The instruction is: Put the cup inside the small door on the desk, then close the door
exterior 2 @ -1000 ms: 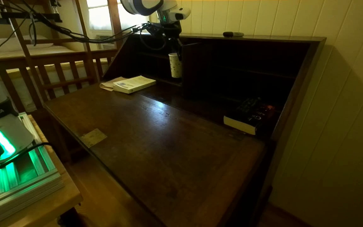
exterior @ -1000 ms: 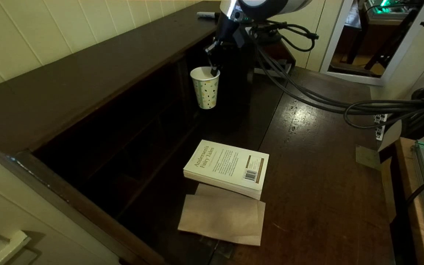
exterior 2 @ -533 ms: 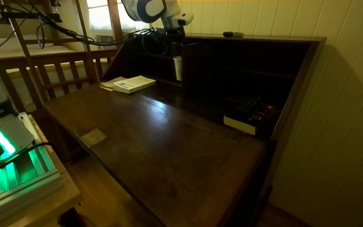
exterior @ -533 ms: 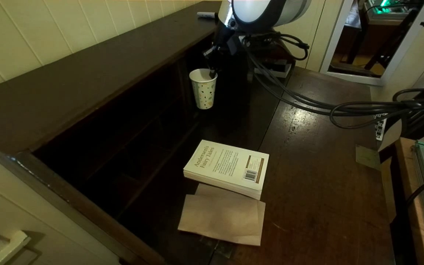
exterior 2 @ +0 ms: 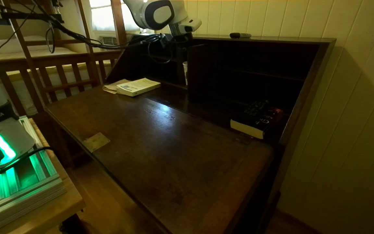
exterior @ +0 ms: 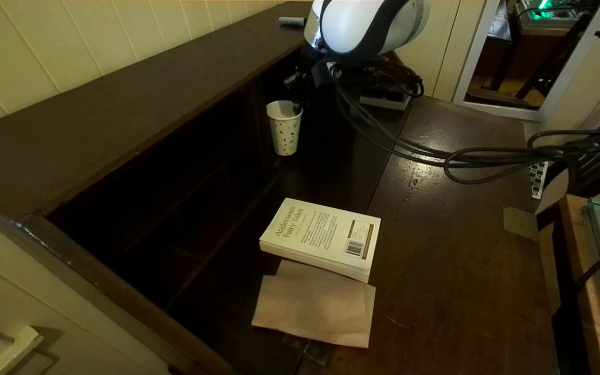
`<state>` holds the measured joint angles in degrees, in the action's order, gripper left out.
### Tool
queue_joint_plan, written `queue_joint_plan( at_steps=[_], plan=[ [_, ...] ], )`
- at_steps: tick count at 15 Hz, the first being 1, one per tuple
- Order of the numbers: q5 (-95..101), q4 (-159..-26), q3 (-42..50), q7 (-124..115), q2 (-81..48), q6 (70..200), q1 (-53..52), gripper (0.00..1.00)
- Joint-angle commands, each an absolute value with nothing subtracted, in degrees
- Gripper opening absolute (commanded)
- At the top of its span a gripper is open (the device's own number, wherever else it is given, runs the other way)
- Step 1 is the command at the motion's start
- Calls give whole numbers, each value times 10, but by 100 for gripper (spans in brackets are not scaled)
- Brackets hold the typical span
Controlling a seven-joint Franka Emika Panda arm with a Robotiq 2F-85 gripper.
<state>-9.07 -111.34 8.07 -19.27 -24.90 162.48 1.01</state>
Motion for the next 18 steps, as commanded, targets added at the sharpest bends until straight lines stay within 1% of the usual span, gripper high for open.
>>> queue_joint_plan(
  at_steps=[1,18],
  plan=[
    [-82,-1081,98,-231,-277,1629,-7,1],
    [-87,-1019,113,-277,-329,1628,-27,1]
  ],
)
